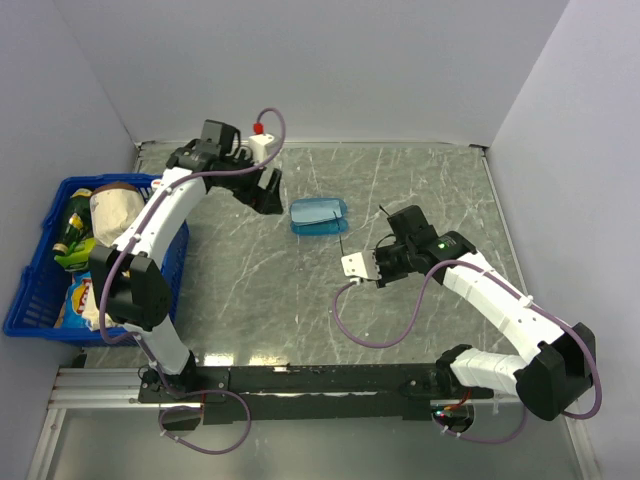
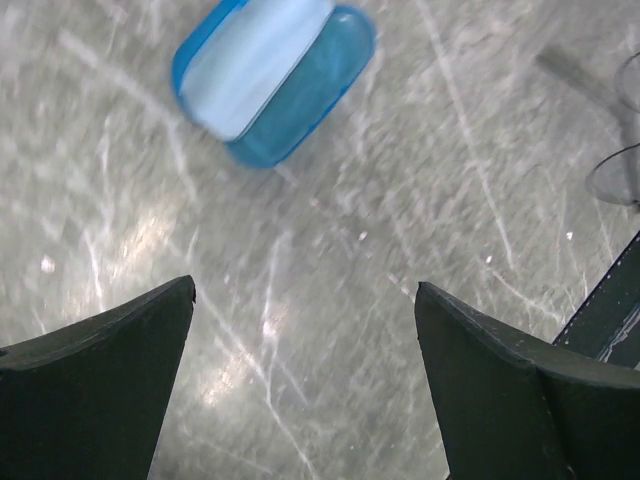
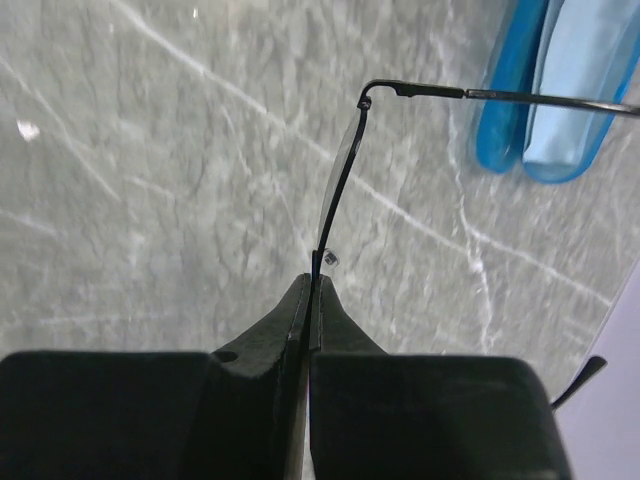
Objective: Organize the sunglasses
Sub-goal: Fold the left temple of the sunglasses with the sunglasses.
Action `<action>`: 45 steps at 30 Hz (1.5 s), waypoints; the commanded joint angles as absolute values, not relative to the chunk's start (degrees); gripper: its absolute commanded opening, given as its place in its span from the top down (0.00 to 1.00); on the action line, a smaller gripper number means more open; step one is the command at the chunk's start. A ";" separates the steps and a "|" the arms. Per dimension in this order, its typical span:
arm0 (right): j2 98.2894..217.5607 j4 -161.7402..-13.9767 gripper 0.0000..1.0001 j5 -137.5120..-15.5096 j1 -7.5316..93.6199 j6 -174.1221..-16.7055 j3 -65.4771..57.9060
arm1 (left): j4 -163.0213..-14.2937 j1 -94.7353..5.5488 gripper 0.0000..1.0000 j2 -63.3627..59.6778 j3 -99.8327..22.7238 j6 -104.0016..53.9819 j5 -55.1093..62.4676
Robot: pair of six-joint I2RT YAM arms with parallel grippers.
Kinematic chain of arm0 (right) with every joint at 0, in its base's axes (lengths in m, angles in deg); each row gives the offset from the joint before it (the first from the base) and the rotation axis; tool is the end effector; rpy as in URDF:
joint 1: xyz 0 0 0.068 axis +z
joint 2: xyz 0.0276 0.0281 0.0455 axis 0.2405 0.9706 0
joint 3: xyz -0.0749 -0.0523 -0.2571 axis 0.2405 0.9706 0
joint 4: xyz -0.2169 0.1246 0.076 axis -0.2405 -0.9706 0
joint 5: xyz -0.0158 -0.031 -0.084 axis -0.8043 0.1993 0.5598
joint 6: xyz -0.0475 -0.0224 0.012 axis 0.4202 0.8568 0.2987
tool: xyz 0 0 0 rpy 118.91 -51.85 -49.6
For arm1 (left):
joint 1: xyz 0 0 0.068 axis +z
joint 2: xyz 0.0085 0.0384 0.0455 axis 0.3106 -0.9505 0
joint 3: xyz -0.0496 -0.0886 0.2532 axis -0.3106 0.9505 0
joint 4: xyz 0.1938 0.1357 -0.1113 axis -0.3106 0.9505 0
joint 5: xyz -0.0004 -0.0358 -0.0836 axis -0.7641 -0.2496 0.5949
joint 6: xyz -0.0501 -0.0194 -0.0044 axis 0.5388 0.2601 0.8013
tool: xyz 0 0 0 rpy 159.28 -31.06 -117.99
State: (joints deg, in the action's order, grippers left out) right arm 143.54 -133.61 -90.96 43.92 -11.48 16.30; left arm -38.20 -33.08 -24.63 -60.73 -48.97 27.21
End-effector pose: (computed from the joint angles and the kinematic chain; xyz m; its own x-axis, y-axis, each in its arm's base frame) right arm 0.1882 0.1242 0.2774 0.4595 -0.7778 -0.4289 -0.8543 -0.2547 -0.4531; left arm 0.3526 -0.1139 0.3358 -0.6316 0.3577 -0.6878 0.6829 0.6767 -0.2751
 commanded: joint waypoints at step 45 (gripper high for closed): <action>140.04 -116.88 1.00 -89.44 50.74 -20.31 22.89 | -26.09 -53.34 0.04 -33.84 -75.02 -45.03 15.10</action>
State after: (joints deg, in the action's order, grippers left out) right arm 139.37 -119.60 -90.10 49.69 -19.98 22.77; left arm -27.59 -51.55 -31.89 -72.82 -45.34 15.43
